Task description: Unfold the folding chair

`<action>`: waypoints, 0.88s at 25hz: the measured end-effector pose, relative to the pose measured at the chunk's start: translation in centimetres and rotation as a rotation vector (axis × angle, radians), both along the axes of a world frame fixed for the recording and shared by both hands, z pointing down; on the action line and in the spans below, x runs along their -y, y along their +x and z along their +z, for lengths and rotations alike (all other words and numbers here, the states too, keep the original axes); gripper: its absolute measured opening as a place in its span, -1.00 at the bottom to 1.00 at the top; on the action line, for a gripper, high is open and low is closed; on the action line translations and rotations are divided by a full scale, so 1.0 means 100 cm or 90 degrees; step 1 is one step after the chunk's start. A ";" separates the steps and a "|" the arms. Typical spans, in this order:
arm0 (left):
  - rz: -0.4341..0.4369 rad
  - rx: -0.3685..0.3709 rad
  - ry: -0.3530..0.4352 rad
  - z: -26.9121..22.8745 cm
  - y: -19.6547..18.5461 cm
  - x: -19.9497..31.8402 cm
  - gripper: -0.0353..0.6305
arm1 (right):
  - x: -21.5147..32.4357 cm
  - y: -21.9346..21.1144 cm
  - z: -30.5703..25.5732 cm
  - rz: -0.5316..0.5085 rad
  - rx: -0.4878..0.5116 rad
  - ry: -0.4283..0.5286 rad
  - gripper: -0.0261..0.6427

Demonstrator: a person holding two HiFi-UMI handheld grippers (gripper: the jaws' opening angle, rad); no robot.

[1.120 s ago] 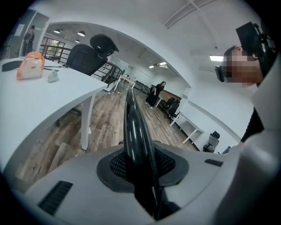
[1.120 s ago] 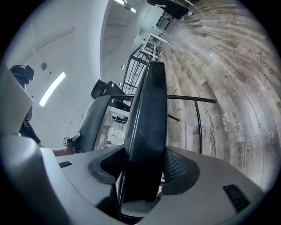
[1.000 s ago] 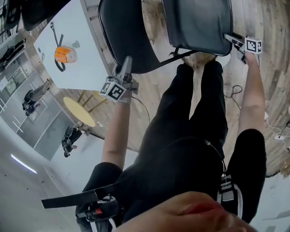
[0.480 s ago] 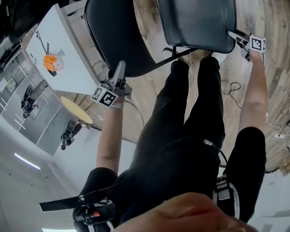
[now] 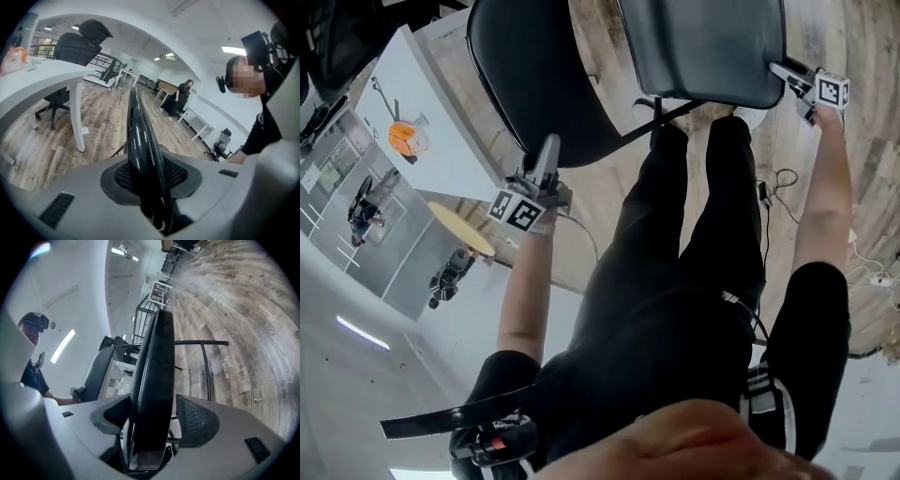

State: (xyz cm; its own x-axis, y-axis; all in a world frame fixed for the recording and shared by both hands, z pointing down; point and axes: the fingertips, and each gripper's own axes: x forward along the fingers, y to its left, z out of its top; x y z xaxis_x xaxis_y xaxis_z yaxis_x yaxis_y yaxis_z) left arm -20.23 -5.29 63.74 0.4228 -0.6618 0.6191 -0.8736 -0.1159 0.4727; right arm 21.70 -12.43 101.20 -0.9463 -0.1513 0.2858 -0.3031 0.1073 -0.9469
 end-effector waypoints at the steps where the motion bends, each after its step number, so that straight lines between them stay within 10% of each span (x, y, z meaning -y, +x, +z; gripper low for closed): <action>1: 0.004 0.005 0.001 -0.002 0.002 0.000 -0.57 | 0.000 0.004 0.000 0.008 -0.016 -0.005 -0.04; 6: 0.002 0.050 0.002 -0.004 0.001 0.000 -0.19 | 0.023 0.027 -0.008 0.026 -0.142 0.058 0.05; 14: -0.055 0.138 0.007 -0.027 -0.026 -0.013 -0.17 | 0.052 0.020 -0.106 0.036 -0.210 0.171 0.04; 22: 0.010 0.147 0.084 -0.099 0.036 -0.023 -0.17 | 0.018 -0.016 -0.278 -0.005 -0.238 0.324 0.03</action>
State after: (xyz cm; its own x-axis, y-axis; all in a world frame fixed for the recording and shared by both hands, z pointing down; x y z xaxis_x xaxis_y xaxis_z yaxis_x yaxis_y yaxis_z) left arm -16.61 -2.95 53.86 0.2909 -0.7377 0.6092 -0.9543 -0.1779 0.2403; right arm 20.06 -14.20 73.44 -0.7975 -0.3496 0.4918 -0.6018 0.5200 -0.6062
